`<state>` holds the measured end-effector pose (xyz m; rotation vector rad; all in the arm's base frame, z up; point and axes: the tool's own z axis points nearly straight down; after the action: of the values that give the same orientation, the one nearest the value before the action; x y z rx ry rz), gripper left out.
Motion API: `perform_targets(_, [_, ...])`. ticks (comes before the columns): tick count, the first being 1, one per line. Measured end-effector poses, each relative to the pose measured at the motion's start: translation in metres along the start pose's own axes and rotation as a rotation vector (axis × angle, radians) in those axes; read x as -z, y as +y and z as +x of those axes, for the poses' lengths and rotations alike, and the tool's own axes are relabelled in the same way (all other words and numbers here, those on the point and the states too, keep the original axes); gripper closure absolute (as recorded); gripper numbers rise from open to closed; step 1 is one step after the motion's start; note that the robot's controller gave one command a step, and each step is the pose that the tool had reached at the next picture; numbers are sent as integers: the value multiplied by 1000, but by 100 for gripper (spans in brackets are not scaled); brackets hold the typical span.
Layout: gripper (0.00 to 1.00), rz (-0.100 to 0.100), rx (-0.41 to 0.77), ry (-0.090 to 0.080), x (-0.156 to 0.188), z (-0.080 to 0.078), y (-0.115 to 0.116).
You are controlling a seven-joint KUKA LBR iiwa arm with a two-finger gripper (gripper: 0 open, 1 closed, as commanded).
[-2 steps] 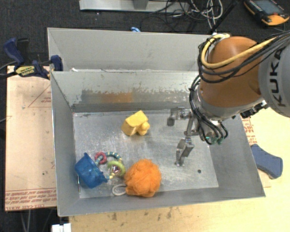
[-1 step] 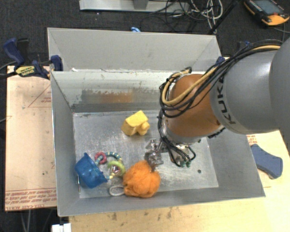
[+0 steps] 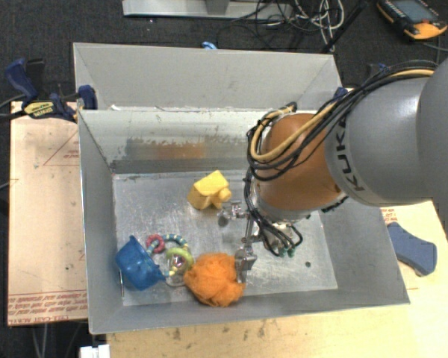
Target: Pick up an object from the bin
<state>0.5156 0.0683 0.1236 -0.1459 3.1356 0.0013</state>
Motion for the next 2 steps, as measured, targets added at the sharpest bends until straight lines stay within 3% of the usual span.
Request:
perform_targets(1, [0, 0, 0, 1, 0, 0, 0])
perform_targets(2, [100, 0, 353, 5, -53, 23, 24])
